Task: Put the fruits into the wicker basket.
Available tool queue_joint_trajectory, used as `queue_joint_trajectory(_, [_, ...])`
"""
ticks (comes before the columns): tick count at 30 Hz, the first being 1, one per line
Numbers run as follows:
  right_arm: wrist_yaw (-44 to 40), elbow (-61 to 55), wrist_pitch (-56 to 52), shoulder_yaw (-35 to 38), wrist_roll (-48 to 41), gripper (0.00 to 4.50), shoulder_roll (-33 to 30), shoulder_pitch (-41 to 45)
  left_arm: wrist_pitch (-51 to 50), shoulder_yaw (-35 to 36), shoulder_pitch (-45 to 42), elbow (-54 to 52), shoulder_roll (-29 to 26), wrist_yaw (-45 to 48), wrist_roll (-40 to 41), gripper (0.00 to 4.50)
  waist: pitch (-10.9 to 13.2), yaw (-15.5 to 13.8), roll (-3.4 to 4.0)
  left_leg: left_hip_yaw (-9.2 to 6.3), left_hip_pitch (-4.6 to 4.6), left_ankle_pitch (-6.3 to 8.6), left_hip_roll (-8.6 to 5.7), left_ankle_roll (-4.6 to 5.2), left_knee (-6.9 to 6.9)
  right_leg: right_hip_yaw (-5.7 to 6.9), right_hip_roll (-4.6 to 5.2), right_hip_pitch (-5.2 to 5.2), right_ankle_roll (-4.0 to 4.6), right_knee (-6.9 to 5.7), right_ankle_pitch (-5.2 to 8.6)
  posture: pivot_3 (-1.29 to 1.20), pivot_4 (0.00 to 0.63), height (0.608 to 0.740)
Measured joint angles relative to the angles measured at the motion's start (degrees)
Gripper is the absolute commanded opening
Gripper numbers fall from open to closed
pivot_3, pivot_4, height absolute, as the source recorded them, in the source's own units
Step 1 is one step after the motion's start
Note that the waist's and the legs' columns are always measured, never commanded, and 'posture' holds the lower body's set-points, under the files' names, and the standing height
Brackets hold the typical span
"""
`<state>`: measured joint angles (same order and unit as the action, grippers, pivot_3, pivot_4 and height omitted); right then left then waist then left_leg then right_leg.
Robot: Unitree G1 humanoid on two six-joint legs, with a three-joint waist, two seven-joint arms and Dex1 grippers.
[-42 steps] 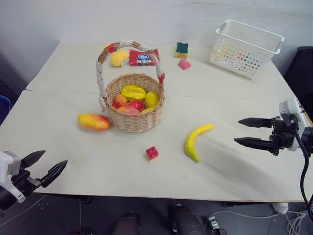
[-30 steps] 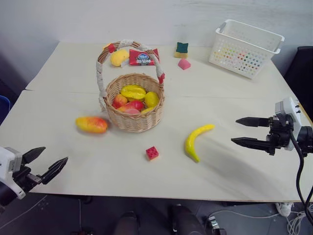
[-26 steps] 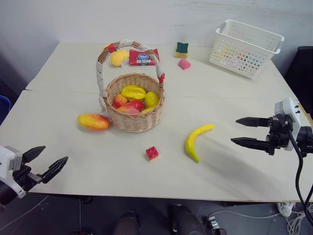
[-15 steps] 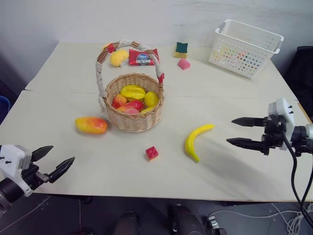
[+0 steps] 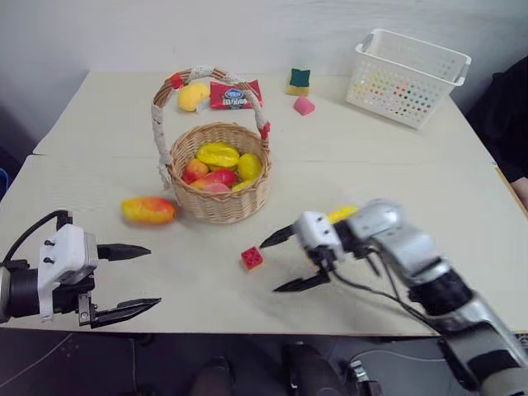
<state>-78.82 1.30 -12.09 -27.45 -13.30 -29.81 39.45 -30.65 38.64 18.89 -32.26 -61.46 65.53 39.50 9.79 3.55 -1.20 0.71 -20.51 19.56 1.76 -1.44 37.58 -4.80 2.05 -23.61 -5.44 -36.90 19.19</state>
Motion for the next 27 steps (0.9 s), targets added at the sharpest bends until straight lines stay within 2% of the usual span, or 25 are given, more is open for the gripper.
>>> queue_joint_trajectory(6, [-0.4,15.4,7.9,-2.6,6.3,4.46,9.2,7.6,-1.7,-1.1,-3.3,-0.7,-0.1,0.3,1.0,4.50,0.0,0.1,0.04,0.02,-0.02,0.00,-0.02,0.00,0.13,1.37,0.46,-0.02,0.06,-0.11,0.03,0.00,0.150,0.740])
queue_joint_trajectory(11, [-0.7,24.7,10.3,-2.8,8.9,4.46,14.0,10.4,-2.1,-1.2,-4.2,-0.9,1.1,-0.9,0.9,4.50,0.0,0.8,0.08,0.02,-0.02,-0.01,-0.02,-0.02,0.15,1.51,0.51,-0.01,0.08,-0.16,0.03,0.00,0.150,0.740])
queue_joint_trajectory(15, [-1.3,29.8,12.7,-3.0,11.1,3.26,15.0,11.3,-2.3,-1.6,-4.7,-1.0,2.0,-1.7,0.7,4.50,0.0,1.3,0.08,0.00,-0.02,-0.01,-0.02,-0.02,0.16,1.53,0.53,0.00,0.08,-0.22,0.03,0.00,0.150,0.740])
queue_joint_trajectory(20, [-3.1,30.6,13.5,-2.3,11.4,1.50,14.4,11.2,-2.1,-3.5,-6.7,-0.9,2.2,-2.3,0.5,4.50,0.1,1.3,0.11,0.00,-0.02,-0.01,-0.02,-0.02,0.17,1.53,0.53,0.00,0.08,-0.23,0.03,0.00,0.150,0.740])
queue_joint_trajectory(24, [-4.2,23.2,8.9,2.2,7.2,1.52,10.7,7.9,-2.2,-6.6,-10.5,-0.8,2.8,-3.6,1.0,4.50,0.1,1.1,0.13,-0.08,-0.06,0.00,-0.02,-0.02,0.17,1.57,0.55,0.02,0.08,-0.33,0.03,0.00,0.150,0.740])
queue_joint_trajectory(27, [0.0,11.9,-2.4,9.7,0.5,1.52,7.9,3.0,-3.5,-9.6,-16.0,-0.8,4.8,-6.3,3.8,4.50,0.1,0.5,0.22,-0.22,-0.32,0.02,-0.03,-0.06,0.40,1.66,0.58,-0.09,0.08,-0.44,0.03,0.00,0.150,0.740])
